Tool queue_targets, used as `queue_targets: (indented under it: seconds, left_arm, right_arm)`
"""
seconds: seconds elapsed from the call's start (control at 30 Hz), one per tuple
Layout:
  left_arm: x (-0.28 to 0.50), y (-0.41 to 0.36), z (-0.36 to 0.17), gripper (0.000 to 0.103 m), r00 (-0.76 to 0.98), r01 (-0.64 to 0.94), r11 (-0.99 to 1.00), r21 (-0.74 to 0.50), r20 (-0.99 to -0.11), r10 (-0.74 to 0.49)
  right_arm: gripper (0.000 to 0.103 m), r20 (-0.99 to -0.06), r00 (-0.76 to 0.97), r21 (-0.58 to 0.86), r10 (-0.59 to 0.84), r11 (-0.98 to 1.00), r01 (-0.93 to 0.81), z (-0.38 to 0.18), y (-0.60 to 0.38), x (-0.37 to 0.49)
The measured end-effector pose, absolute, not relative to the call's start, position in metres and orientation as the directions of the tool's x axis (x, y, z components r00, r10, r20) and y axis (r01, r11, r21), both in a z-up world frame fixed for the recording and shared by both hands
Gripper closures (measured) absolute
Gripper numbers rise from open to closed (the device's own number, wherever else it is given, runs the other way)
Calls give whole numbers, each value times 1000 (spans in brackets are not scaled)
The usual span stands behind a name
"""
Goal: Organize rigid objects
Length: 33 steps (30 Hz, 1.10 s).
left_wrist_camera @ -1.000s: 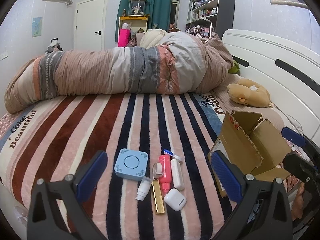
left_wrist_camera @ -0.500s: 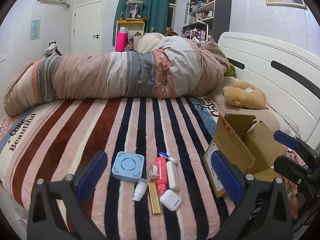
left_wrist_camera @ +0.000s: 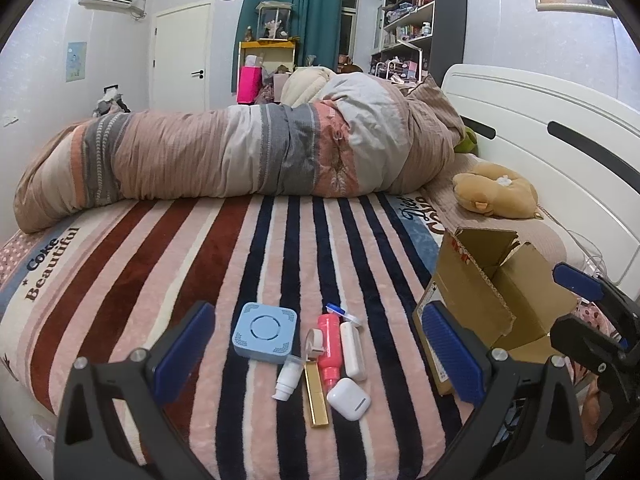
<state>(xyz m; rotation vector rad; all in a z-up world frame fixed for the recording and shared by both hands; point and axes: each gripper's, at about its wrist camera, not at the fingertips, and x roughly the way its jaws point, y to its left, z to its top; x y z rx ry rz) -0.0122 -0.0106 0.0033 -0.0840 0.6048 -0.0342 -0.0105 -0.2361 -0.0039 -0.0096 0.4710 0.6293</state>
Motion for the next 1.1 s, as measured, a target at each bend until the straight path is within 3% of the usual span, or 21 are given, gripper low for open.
queue_targets:
  seconds: [0.43, 0.63, 0.83, 0.87, 0.93, 1.0, 1.1]
  left_arm:
    - [-10, -6, 0, 0, 819, -9, 996, -85, -573, -42]
    - [-8, 5, -4, 0, 832, 1, 995, -101, -552, -57]
    - [-5, 34, -18, 0, 844, -29, 996, -88, -535, -23]
    - [-3, 41, -22, 0, 843, -32, 996, -85, -537, -19]
    - [1, 54, -32, 0, 836, -54, 996, -73, -549, 5]
    - [2, 64, -46, 0, 841, -53, 997, -60, -540, 12]
    - [9, 74, -69, 0, 821, -19, 997, -73, -570, -26]
  right_arm:
    - [0, -411, 693, 157, 592, 795, -586, -1, -232, -14]
    - [0, -347, 738, 71, 578, 801, -594, 10, -223, -33]
    - [0, -368, 715, -12, 595, 766, -643, 5, -189, -42]
    - [2, -367, 708, -22, 604, 755, -656, 2, -182, -44]
    - [16, -375, 684, -28, 626, 729, -684, -10, -167, -47]
    - [36, -407, 646, -22, 646, 700, -713, -29, -152, -45]
    - [45, -485, 579, 40, 655, 678, -734, -74, -140, -33]
